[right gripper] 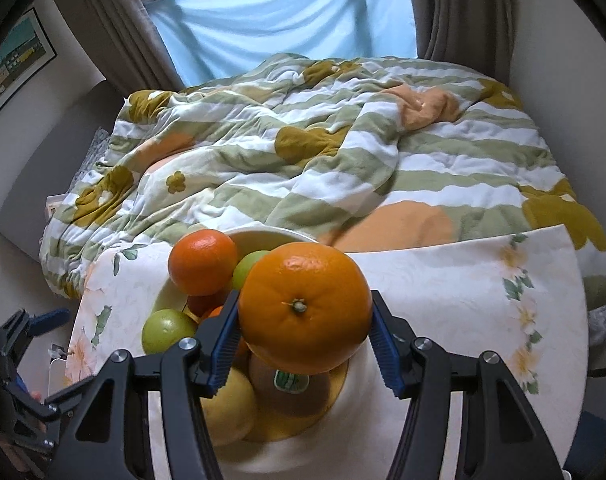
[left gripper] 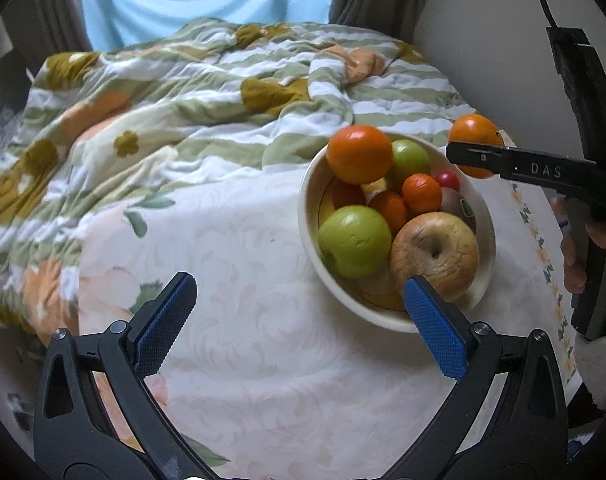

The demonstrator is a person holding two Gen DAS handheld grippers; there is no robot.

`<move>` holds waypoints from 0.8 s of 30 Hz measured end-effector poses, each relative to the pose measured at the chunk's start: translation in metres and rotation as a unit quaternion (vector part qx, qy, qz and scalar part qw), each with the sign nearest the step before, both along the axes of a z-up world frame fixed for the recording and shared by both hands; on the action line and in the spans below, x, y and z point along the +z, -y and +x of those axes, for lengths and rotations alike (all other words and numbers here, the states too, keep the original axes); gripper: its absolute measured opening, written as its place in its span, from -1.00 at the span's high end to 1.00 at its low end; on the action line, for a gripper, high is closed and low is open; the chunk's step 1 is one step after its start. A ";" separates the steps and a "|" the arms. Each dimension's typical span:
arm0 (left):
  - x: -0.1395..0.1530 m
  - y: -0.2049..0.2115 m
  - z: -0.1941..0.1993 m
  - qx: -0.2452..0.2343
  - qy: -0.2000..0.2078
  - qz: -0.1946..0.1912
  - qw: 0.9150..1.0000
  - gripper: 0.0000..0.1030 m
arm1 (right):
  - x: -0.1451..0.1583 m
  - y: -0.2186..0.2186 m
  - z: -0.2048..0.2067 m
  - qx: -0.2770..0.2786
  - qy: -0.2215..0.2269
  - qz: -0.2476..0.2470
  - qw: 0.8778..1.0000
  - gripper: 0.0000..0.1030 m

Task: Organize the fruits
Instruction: 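Lower the orange into the bowl and open the right tool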

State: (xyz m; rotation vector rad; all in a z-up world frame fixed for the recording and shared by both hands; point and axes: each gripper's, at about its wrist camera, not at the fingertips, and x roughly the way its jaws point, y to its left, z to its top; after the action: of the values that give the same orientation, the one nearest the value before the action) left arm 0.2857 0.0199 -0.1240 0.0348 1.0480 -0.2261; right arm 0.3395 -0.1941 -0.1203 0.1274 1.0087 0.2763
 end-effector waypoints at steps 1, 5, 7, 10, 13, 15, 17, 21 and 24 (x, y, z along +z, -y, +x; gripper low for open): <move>-0.002 0.000 0.000 0.003 -0.003 -0.001 1.000 -1.00 | -0.002 0.000 0.002 0.002 -0.003 0.002 1.000 -0.08; -0.005 0.000 -0.002 0.008 -0.007 -0.004 1.000 -1.00 | -0.008 -0.002 0.007 0.010 -0.007 -0.006 1.000 -0.08; -0.006 0.000 -0.002 0.010 -0.009 -0.005 1.000 -1.00 | -0.011 -0.003 0.008 0.014 -0.007 -0.012 1.000 -0.08; -0.007 0.000 -0.002 0.012 -0.010 -0.007 1.000 -1.00 | -0.014 -0.005 0.009 0.021 -0.008 -0.015 1.000 -0.11; -0.008 0.001 -0.002 0.016 -0.011 -0.008 1.000 -1.00 | -0.012 -0.004 0.009 0.026 0.003 -0.007 1.000 -0.63; -0.009 0.001 -0.002 0.018 -0.011 -0.010 1.000 -1.00 | -0.013 -0.004 0.010 0.026 0.007 -0.006 1.000 -0.73; -0.010 0.001 -0.002 0.021 -0.012 -0.010 1.000 -1.00 | -0.015 -0.004 0.010 0.028 0.009 -0.003 1.000 -0.90; -0.011 0.003 -0.006 0.025 -0.011 -0.009 1.000 -1.00 | -0.016 -0.002 0.008 0.029 0.018 0.006 0.999 -0.99; -0.009 0.005 -0.009 0.028 -0.007 -0.008 1.000 -1.00 | -0.013 -0.001 0.008 0.033 0.022 0.013 0.999 -0.99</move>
State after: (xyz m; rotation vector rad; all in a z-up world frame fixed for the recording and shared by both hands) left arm 0.2767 0.0154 -0.1333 -0.0117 1.0589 -0.1838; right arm 0.3471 -0.1932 -0.1336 0.1116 0.9664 0.3507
